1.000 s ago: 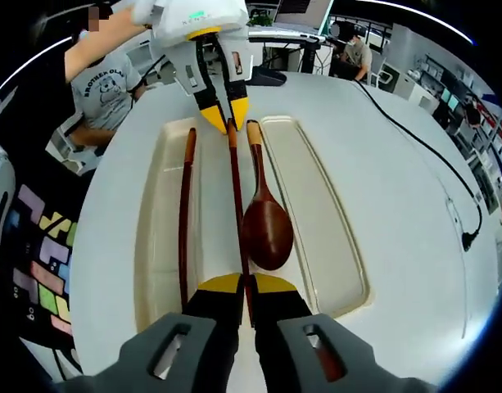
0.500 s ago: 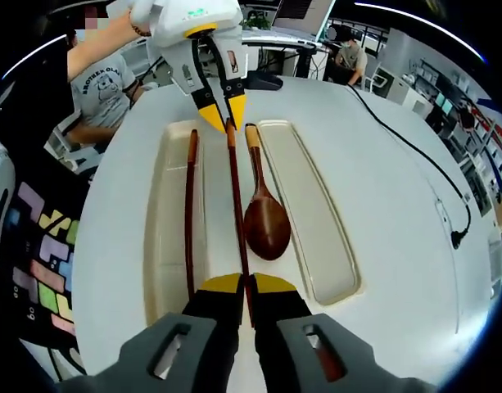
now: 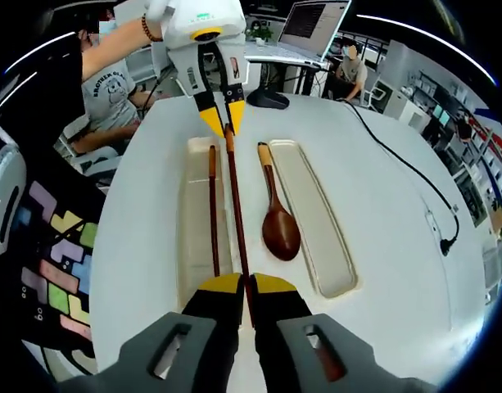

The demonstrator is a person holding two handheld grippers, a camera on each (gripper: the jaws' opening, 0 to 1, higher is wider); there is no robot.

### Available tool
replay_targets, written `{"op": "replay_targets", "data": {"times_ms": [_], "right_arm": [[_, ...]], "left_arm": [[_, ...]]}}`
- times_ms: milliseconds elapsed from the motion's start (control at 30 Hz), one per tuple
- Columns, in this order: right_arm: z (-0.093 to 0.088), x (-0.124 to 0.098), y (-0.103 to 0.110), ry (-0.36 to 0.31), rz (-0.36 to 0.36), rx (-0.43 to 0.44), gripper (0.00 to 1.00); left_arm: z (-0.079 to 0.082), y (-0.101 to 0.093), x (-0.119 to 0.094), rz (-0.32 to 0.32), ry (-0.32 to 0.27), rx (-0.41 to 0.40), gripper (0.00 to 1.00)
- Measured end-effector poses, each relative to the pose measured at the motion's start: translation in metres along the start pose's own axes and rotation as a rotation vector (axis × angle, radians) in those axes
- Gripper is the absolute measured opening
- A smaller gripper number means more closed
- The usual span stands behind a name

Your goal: Arrange the utensils inside the cutlery case until each visible utensil rests in its matching compartment.

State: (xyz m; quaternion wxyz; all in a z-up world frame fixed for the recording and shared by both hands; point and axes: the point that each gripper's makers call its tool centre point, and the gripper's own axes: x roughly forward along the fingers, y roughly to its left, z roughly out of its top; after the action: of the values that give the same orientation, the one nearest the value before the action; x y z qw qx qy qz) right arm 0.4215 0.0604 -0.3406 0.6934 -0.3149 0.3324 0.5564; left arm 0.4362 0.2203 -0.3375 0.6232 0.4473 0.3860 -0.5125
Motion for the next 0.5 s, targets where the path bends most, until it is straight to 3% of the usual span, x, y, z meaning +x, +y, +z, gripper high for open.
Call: {"op": "replay_targets", "data": {"times_ms": [233,500], "right_arm": [[0.000,-0.002,0.010,-0.011,-0.005,0.005,0.02],[-0.009,0.008,0.025,-0.005,0.052,0.023,0.02]], "left_arm": [[-0.002,-0.019,-0.002,-0.037,-0.003,-0.007,0.06],[-0.005,-0.035,0.007,-0.086,0.013,-0.023,0.07]]}}
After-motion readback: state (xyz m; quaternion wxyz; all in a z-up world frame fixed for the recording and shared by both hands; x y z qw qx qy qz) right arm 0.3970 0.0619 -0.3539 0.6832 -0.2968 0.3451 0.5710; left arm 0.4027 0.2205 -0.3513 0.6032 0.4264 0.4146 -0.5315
